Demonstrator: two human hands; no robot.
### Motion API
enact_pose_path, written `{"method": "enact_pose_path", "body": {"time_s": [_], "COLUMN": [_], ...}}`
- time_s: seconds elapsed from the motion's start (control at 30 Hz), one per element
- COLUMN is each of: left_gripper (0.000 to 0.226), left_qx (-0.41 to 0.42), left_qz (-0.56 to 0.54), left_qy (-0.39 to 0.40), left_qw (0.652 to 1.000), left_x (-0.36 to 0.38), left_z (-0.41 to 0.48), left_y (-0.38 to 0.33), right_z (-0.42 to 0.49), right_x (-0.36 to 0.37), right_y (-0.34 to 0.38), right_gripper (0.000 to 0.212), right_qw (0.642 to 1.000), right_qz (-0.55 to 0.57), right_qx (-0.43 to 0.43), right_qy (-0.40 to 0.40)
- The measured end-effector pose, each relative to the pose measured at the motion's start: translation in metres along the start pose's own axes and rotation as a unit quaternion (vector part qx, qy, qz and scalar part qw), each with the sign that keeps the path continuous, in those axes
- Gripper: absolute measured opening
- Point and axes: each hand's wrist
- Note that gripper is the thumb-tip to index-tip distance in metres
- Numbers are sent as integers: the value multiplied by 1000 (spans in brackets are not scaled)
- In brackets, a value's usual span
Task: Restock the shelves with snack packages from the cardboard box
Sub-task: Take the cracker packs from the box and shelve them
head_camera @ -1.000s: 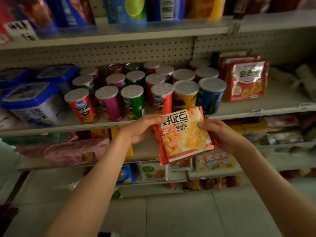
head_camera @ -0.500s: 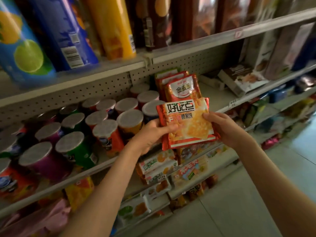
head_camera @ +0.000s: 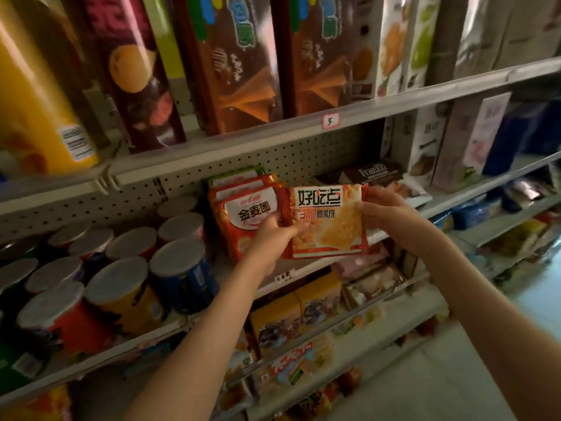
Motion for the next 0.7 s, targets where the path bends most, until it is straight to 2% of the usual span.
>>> {"method": "enact_pose_path", "body": {"time_s": [0.17,0.3,0.43,0.53,0.6,0.63,0.7], "left_gripper": [23,23,32,50,65,64,53], "left_qx": [-20,-43,-40,-30,-3,34,150], "left_qz": [-8,28,64,146,244,293,406], "left_qy": [-51,-52,-48,-64,-121,-170,-264], "left_qw": [998,997,996,987,962,940,862], "left_x": [33,45,45,36,32,30,28], "left_z": [41,53,64,75,83,85,85], "left_y": [-2,-11,-20,-24,-27,-29,-30], "right_z": [57,91,116,132,141,147,158], "right_x": [-52,-65,-63,-60,-61,-61,-62], "right_y": [22,44,49,47,47,47,47], "right_gripper": [50,53,33,16,19,22,28], "right_qw": [987,950,897,906,915,920,928], "right_qz": [-129,-257,-371,-343,-320,-311,-295], "right_qx": [-47,-28,-25,-42,-55,-63,-75], "right_qy": [81,174,238,245,239,230,213]}}
Point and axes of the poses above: each hand's wrist, its own z-axis towards the middle knuckle, its own x-axis out of the palm, y = z × x
